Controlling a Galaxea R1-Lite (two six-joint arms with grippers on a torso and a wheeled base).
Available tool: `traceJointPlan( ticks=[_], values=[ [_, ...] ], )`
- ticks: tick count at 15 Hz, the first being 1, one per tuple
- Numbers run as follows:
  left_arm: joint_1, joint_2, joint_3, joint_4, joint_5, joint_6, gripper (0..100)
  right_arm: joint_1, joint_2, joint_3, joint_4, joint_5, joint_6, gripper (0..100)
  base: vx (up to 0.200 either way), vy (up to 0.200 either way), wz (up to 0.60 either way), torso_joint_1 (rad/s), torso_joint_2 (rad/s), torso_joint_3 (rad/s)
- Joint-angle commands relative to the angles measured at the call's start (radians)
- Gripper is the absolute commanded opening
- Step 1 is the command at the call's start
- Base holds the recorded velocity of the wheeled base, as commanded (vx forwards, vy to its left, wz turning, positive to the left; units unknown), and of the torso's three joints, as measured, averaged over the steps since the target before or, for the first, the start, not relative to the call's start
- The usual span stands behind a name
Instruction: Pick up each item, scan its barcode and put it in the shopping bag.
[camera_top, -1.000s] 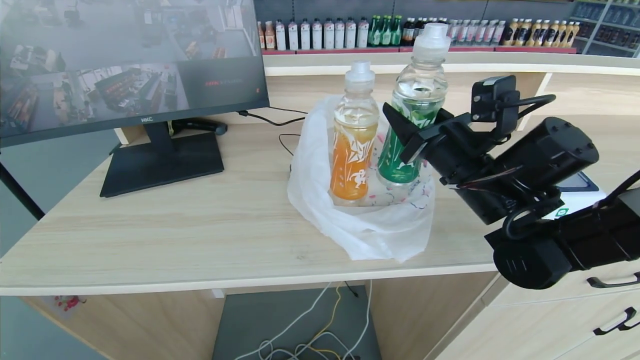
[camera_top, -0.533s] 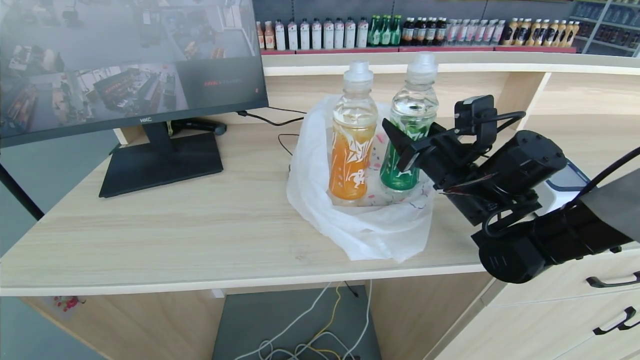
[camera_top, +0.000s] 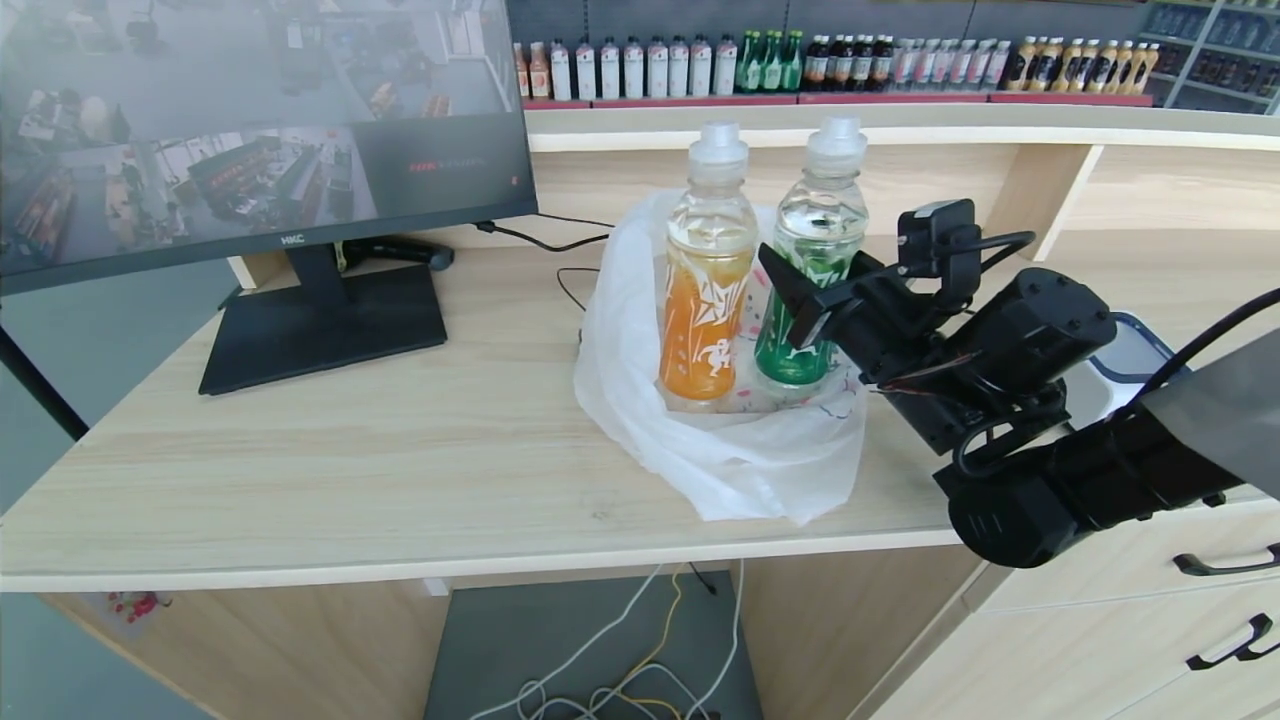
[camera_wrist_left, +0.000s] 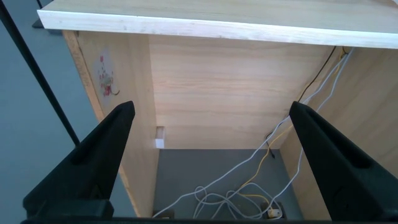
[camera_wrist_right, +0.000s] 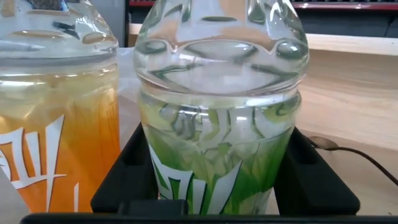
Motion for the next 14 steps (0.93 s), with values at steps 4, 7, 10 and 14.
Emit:
traceJointPlan(
  ticks=[4, 7, 10, 14],
  values=[
    [0.0, 0.0, 0.0, 0.0, 0.0, 0.001, 100, 0.0, -0.006, 0.049, 0.0, 0.001, -0.001, 0, 0.0, 0.0, 0.0, 0.0, 0.0, 0.0],
    [0.0, 0.0, 0.0, 0.0, 0.0, 0.001, 100, 0.0, -0.019, 0.085, 0.0, 0.015, -0.001, 0, 0.0, 0.0, 0.0, 0.0, 0.0, 0.0],
    [0.0, 0.0, 0.0, 0.0, 0.0, 0.001, 100, 0.0, -0.019, 0.092, 0.0, 0.016, -0.001, 0, 0.0, 0.0, 0.0, 0.0, 0.0, 0.0],
    [0.0, 0.0, 0.0, 0.0, 0.0, 0.0, 100, 0.005, -0.019, 0.108, 0.0, 0.018, 0.001, 0, 0.0, 0.0, 0.0, 0.0, 0.0, 0.0]
  ],
)
